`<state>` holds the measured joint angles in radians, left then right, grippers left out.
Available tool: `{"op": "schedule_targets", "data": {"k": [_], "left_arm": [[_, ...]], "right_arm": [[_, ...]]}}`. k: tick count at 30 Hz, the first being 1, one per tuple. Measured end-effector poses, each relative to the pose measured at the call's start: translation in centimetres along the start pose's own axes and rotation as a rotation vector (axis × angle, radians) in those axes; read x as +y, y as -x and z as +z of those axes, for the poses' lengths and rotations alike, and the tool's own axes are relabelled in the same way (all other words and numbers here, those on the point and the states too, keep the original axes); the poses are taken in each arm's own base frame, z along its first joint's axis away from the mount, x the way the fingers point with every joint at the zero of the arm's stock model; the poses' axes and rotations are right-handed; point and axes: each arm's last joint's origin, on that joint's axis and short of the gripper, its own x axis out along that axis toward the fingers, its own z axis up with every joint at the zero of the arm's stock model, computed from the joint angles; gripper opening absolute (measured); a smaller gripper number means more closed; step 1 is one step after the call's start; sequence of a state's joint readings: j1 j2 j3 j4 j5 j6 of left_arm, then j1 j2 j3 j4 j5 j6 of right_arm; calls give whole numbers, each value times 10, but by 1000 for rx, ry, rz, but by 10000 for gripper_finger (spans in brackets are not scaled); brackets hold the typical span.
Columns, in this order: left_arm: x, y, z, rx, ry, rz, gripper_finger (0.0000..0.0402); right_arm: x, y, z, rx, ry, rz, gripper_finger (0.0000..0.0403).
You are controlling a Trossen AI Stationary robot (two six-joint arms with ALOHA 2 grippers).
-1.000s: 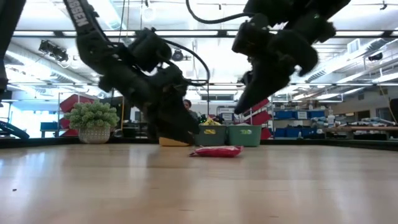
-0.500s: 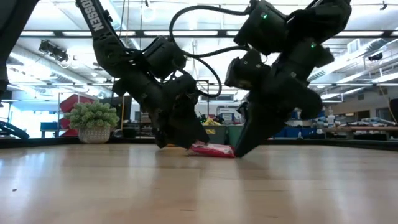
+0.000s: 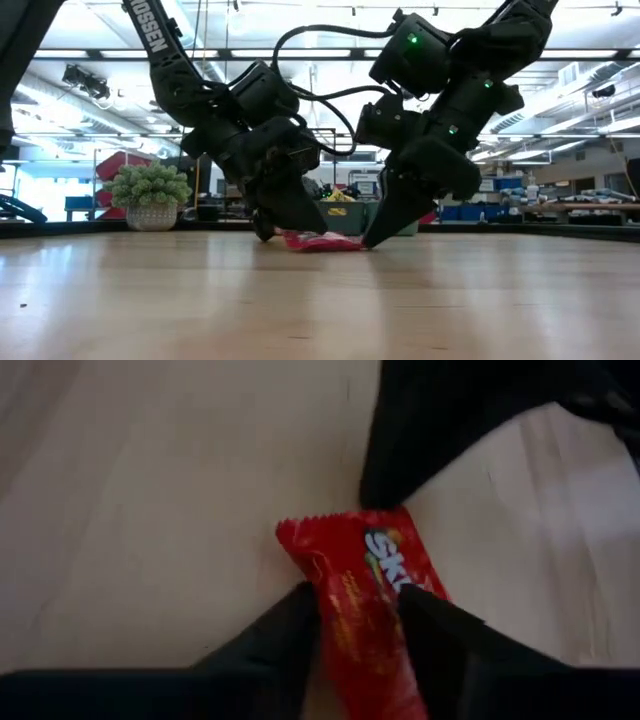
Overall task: Sort candy
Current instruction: Put the red candy pack into the yellow bin
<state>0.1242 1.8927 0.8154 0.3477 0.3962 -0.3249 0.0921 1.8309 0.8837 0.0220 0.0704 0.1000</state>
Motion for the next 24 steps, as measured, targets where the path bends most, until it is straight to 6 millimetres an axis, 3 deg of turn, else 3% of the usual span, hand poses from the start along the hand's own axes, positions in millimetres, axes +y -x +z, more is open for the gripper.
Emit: {"op": "schedule_targets", "data": {"k": [7,13,20,24], "left_arm": [[-1,0,-1,18,-33,-38,15],[2,16,5,24,3,-22,4],[13,88,40,-127,39,144,2],[33,135,58,-296,83,264,1]], "right_arm": [[0,0,-1,10,18,-17,15],[-1,6,-4,56,21,-33,16],[-11,25,-8,139,34,-214,17],[-14,31,-5,125,26,-233,13]]}}
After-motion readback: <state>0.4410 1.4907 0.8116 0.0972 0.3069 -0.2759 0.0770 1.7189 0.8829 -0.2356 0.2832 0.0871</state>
